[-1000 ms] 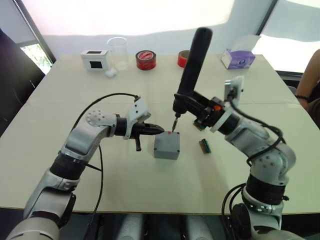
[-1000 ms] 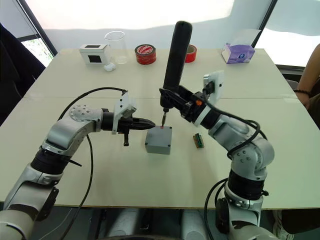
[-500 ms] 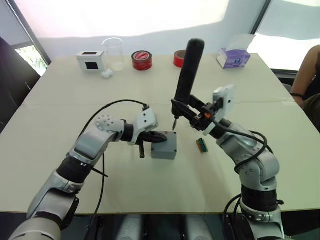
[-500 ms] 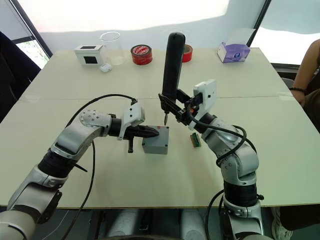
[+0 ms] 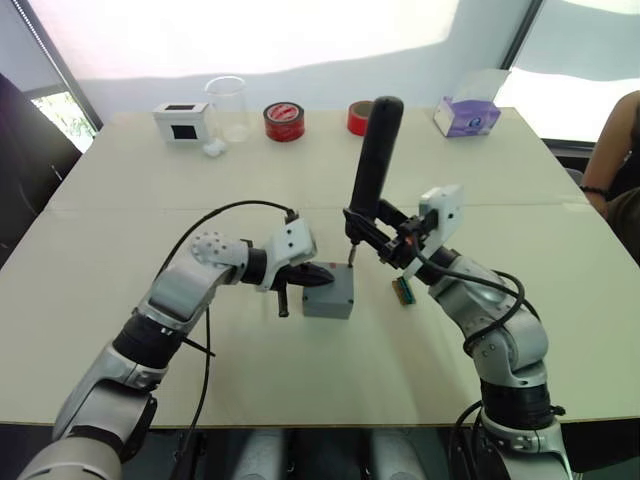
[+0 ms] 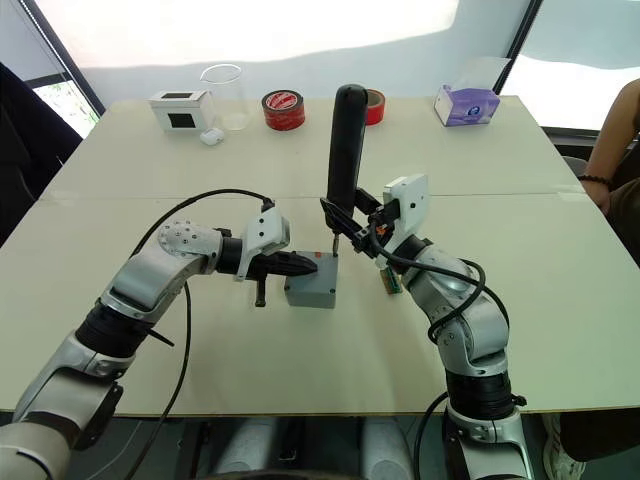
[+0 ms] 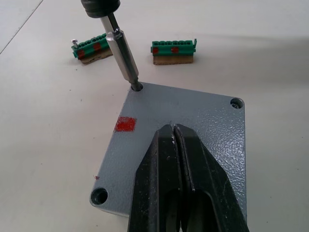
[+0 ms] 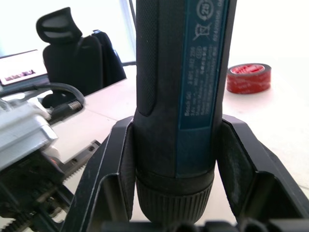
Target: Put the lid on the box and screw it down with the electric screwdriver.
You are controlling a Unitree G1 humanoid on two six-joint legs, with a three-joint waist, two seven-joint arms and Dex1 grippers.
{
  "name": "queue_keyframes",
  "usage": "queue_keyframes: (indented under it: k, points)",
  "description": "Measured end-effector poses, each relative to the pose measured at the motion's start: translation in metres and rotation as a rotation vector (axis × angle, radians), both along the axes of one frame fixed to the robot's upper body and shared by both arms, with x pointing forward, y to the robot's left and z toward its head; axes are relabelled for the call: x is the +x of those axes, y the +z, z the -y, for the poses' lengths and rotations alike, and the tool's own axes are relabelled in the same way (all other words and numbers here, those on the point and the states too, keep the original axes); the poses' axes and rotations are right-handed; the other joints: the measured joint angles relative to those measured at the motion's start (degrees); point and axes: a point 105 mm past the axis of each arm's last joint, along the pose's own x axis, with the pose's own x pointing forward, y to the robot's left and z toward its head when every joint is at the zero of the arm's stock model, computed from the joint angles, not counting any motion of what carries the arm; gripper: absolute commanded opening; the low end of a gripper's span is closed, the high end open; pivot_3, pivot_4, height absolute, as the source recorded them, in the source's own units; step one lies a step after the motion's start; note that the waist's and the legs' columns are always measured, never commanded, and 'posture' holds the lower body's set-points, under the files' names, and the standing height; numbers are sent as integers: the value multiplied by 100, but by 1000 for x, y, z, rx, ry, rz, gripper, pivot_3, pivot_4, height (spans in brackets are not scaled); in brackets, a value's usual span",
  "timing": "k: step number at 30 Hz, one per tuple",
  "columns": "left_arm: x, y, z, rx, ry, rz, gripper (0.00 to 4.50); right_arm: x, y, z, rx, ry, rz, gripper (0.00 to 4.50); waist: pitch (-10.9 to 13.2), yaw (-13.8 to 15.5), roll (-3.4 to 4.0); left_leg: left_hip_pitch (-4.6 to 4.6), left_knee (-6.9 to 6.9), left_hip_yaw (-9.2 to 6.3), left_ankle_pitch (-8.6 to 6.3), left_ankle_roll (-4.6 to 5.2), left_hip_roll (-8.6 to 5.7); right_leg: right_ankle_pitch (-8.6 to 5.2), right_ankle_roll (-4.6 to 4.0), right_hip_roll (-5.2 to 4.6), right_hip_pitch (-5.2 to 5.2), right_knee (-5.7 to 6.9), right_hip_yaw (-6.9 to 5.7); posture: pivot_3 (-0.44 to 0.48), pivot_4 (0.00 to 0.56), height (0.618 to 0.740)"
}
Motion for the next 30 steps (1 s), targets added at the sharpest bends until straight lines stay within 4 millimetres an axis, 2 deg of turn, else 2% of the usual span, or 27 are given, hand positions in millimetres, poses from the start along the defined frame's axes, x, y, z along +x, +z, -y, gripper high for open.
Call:
queue_keyframes:
  k: [11,20,30]
  points:
    - [-2,-1,-1,6,1,-13,0,-3,-4,-2,-62,7,32,1774,-5,4,-6,15,1,0,0,0,0,-1,-1,0,13,-4,0,0,150,740]
    - [-3,-6,-2,10,3,-28,0,0,-13,2,-32,-12,-3,1774,-16,9,-21,98,-10,-2,-5,7,1,-11,-10,-2,95,-17,-1,0,150,740]
    - [-3,-8,-3,15,9,-28,0,-6,-20,5,-52,10,6,1774,-44,8,-44,104,-13,-5,-6,7,2,-13,-10,-3,100,-18,-1,0,150,740]
